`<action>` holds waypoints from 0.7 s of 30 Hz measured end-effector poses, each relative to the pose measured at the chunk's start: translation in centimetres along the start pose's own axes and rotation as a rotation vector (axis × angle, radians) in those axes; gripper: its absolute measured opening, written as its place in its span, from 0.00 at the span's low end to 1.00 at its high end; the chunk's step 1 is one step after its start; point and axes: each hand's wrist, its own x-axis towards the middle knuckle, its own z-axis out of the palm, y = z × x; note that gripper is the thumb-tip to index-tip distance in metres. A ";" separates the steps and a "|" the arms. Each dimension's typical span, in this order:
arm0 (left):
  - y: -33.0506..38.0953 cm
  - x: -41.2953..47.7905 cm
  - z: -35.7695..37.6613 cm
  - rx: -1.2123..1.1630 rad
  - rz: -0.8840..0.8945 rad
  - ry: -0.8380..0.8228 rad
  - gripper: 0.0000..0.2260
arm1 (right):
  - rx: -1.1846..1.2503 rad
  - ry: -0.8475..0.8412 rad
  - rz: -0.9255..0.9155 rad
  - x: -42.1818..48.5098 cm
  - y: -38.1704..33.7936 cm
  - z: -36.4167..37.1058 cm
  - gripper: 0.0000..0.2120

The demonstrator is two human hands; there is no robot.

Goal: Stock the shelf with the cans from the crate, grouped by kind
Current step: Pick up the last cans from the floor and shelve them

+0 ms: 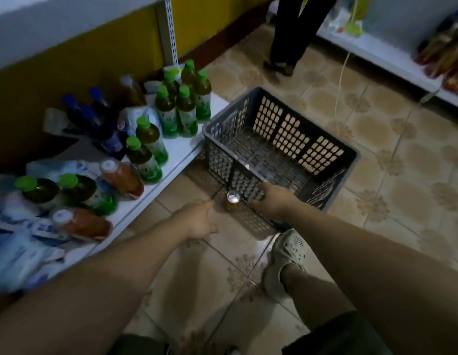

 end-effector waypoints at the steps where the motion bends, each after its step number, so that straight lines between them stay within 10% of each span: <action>1: -0.7 1.7 0.5 -0.010 -0.017 -0.008 0.38 | 0.011 -0.031 -0.002 1.8 0.2 0.9 0.36; 10: -4.4 14.5 7.1 -0.111 -0.077 -0.130 0.26 | 0.064 -0.150 0.075 16.7 3.1 9.9 0.29; 21: -9.9 21.2 12.6 -0.292 -0.239 -0.247 0.33 | 0.108 -0.186 0.089 27.5 3.8 18.5 0.42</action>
